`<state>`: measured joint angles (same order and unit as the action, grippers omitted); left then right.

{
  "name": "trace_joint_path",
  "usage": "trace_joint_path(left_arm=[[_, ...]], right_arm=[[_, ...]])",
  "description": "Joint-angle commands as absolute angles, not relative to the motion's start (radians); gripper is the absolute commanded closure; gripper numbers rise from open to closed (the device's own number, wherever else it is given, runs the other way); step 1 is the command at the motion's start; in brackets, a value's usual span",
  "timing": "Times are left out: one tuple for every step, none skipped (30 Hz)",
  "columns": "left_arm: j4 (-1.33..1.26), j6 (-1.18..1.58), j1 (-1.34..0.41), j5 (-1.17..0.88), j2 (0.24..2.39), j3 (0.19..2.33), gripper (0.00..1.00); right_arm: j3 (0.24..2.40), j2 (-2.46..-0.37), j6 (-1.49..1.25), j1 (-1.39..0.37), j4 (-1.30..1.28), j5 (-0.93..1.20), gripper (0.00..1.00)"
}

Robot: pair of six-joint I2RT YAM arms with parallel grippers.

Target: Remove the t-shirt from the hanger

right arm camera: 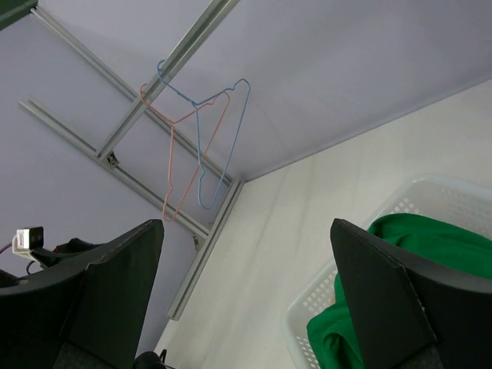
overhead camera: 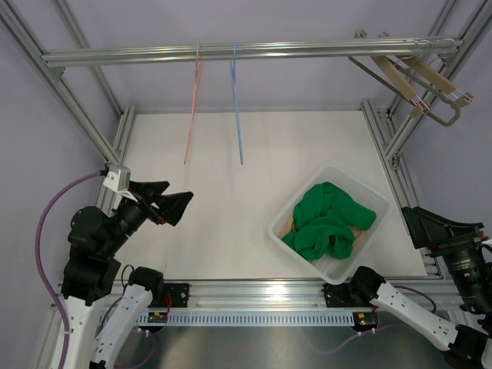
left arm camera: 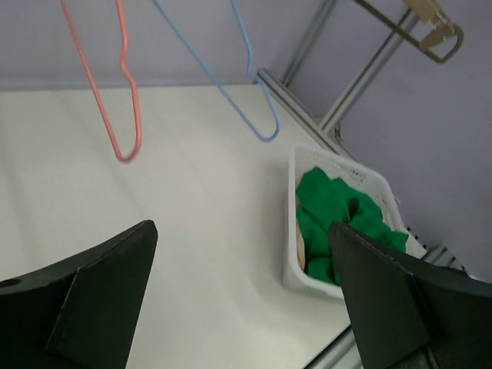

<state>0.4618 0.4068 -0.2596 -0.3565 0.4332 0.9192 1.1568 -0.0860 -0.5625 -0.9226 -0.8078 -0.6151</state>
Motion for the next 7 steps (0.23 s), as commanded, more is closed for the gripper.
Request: trace_joint_path(left_arm=[[0.534,0.422,-0.256,-0.433,0.35,0.827,0.01],[0.534,0.431,-0.256,-0.433,0.335,0.809,0.01],[0.532,0.437,-0.256,-0.442,0.319,0.79,0.01],[0.532,0.443,-0.256,-0.44,0.301,0.766,0.01],[0.531,0.445,-0.256,-0.436,0.293,0.761,0.01],[0.532,0.446,-0.256,-0.427,0.295,0.759,0.01],[0.534,0.448,-0.256,-0.426,0.298,0.768,0.01]], right_arm=[[1.098,-0.066,-0.532,-0.92,-0.839,-0.657,0.0],[1.085,-0.063,-0.528,-0.92,-0.835,-0.637,0.0],[1.06,-0.066,-0.523,-0.92,-0.83,-0.626,0.01],[1.051,-0.078,-0.52,-0.92,-0.819,-0.612,0.0],[1.045,-0.089,-0.515,-0.92,-0.813,-0.606,0.01],[1.039,-0.101,-0.511,-0.92,-0.808,-0.603,0.01],[1.04,-0.132,-0.491,-0.92,-0.798,-0.595,0.01]])
